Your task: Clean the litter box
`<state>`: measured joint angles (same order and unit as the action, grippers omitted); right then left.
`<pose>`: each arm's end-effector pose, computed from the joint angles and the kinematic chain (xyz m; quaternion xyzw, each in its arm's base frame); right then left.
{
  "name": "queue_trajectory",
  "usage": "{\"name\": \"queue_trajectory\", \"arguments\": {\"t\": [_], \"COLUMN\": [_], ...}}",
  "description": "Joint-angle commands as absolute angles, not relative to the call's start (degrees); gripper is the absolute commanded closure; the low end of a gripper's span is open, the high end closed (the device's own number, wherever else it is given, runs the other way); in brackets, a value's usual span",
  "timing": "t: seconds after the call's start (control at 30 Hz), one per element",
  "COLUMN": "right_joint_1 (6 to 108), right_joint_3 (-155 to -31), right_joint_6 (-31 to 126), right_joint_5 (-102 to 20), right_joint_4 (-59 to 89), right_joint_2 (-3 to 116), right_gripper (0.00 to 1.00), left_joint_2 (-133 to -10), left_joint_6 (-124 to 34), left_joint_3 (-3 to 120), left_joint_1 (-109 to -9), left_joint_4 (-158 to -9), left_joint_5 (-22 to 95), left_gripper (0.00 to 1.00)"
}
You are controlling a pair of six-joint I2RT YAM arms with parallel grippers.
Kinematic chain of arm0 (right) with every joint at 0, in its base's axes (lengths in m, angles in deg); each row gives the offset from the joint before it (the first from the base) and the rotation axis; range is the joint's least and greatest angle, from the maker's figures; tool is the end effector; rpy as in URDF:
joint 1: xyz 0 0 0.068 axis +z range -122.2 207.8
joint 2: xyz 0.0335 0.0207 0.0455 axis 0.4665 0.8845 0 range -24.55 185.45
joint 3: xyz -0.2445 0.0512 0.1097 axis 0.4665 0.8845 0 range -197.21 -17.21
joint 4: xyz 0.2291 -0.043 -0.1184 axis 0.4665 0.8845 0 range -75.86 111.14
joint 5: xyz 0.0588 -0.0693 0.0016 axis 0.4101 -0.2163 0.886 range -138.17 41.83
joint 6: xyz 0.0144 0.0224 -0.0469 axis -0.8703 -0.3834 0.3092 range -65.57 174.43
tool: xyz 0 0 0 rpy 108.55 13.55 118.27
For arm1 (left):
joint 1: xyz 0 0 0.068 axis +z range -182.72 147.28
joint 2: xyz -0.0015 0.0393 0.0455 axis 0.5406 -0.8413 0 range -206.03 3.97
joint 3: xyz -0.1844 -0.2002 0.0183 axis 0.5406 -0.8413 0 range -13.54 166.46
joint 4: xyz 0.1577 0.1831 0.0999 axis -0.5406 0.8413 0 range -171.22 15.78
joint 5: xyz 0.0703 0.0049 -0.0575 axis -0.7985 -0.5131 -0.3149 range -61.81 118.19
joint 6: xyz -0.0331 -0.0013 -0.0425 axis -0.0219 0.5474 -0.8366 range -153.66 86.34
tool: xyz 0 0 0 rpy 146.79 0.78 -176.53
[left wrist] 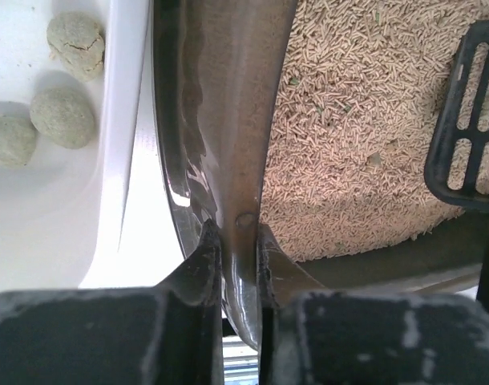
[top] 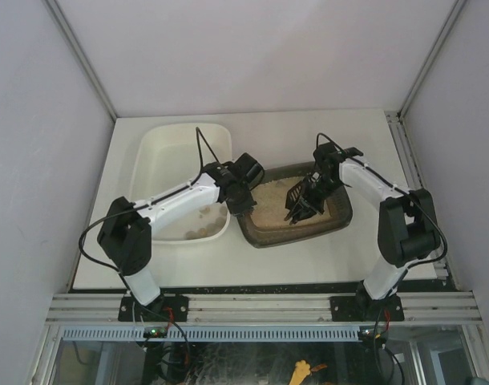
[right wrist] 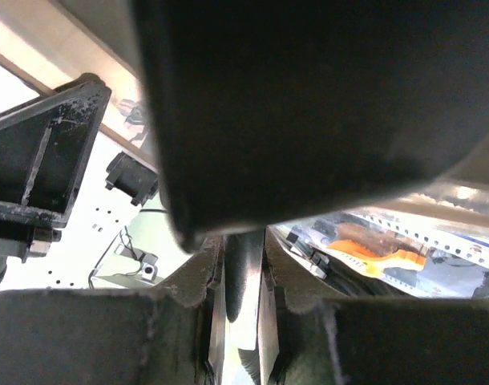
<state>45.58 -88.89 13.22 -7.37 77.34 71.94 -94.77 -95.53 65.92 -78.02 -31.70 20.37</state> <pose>0.2794 0.1141 0.2266 -0.1845 -0.9188 -0.3113 0.1574 0.2502 -0.2459 0.2483 -0.1537 0.9686 -0.1079 0.1629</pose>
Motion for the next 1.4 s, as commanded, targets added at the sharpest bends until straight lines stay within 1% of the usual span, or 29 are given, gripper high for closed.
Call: {"name": "queue_trajectory", "arguments": {"t": [0.0,0.2,0.33,0.53,0.77,1.03,1.17,1.3,1.37], "right_joint_1": [47.5,48.8,49.6,49.9,51.0,52.3,52.1,52.0,52.0], "right_joint_3": [-89.6,-89.7,-89.7,-89.7,-88.1,-79.8,-73.2,-69.0,-67.7], "right_joint_6": [11.9,10.4,8.6,5.8,3.2,-0.5,-1.0,-0.1,0.8], "right_joint_5": [-6.6,-5.1,-4.2,-7.8,-8.2,-1.6,-1.6,-3.3,-4.3], "right_joint_4": [75.1,71.3,68.1,63.5,52.1,35.0,28.1,27.9,29.1], "right_joint_2": [74.4,77.7,79.1,79.0,77.0,76.4,72.7,67.7,65.5], "right_gripper": [1.0,1.0,1.0,1.0,1.0,1.0,1.0,1.0,1.0], "left_joint_2": [-90.8,-88.6,-87.8,-86.8,-86.6,-86.3,-85.9,-85.6,-85.8], "left_joint_6": [-96.6,-96.6,-96.7,-96.7,-97.1,-97.2,-97.4,-96.9,-96.2], "left_joint_3": [65.9,63.7,63.5,63.0,61.8,61.1,60.2,59.4,59.6], "left_joint_1": [-78.6,-78.2,-78.1,-78.1,-78.1,-77.8,-77.5,-77.0,-76.9], "left_joint_4": [-38.0,-39.5,-40.2,-40.6,-41.4,-42.0,-42.6,-43.1,-43.0], "left_joint_5": [23.6,22.7,23.0,23.6,24.8,25.3,25.5,26.1,26.4], "left_gripper": [0.93,0.92,0.85,0.85,0.85,0.85,0.85,0.85,0.83]}}
